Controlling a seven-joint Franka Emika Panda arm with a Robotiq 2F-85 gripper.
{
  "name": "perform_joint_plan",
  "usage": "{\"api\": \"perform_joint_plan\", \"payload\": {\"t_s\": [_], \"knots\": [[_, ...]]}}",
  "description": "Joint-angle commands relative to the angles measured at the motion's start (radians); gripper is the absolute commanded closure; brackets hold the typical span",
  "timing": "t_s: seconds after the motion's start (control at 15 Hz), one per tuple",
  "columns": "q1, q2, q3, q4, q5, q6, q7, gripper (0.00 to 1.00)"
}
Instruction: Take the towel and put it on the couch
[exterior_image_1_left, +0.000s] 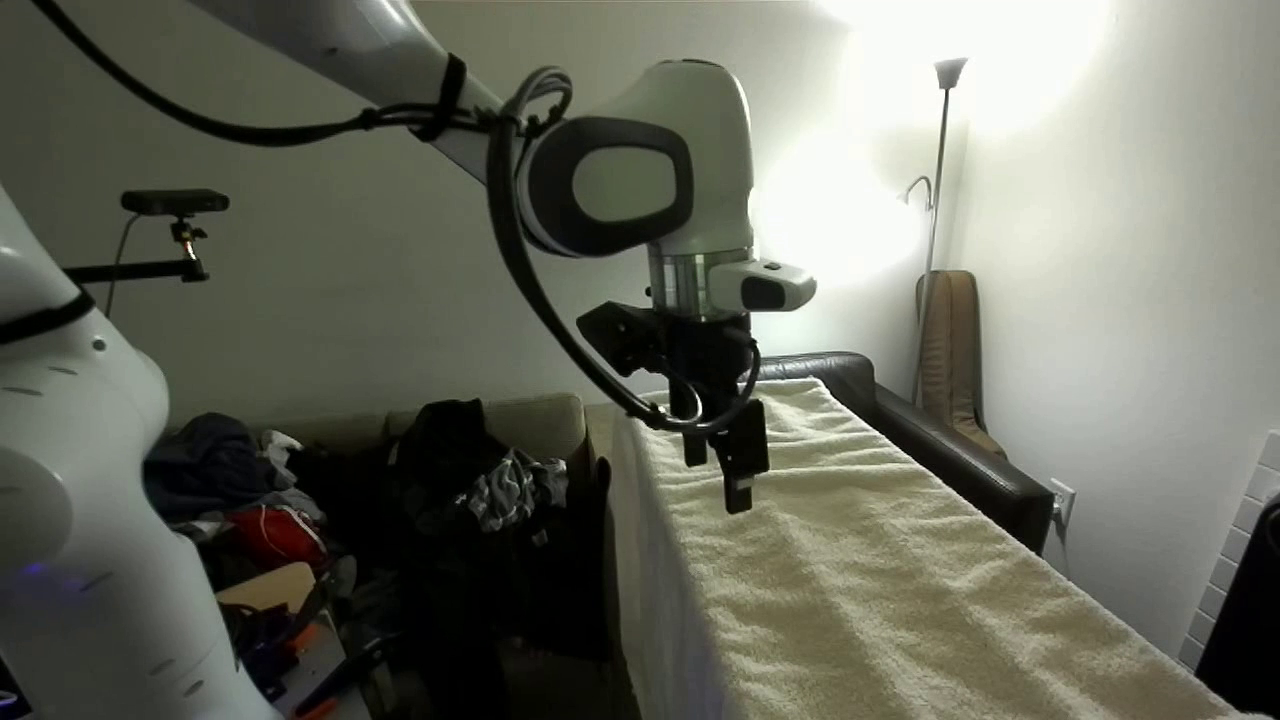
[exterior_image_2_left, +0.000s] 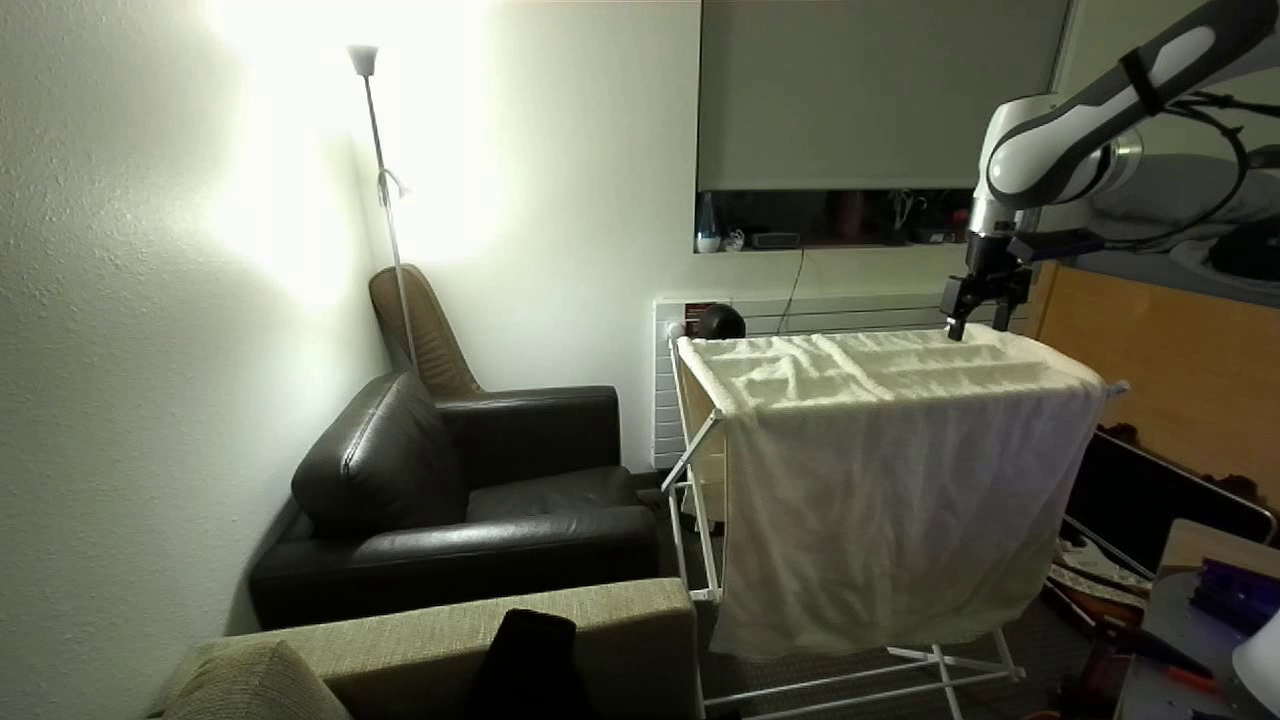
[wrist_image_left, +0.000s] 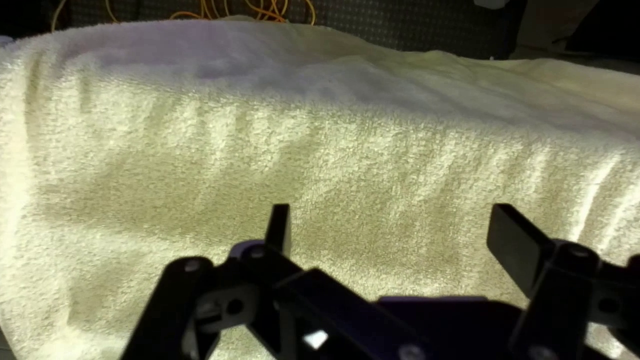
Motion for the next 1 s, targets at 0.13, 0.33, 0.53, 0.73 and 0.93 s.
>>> {"api": "perform_joint_plan", "payload": {"t_s": [0.13, 0.33, 0.53, 0.73, 0.93], "knots": [[-0.018, 0.074, -0.009, 0.004, 0.039, 0.097, -0.112, 0.00], [-0.018, 0.123, -0.012, 0.008, 0.058, 0.148, -0.140, 0.00], [-0.019, 0.169, -0.007, 0.015, 0.053, 0.185, -0.139, 0.00], [-0.018, 0.159, -0.002, 0.008, 0.033, 0.166, -0.093, 0.00], [-0.018, 0.168, -0.002, 0.017, 0.033, 0.166, -0.092, 0.00]]}}
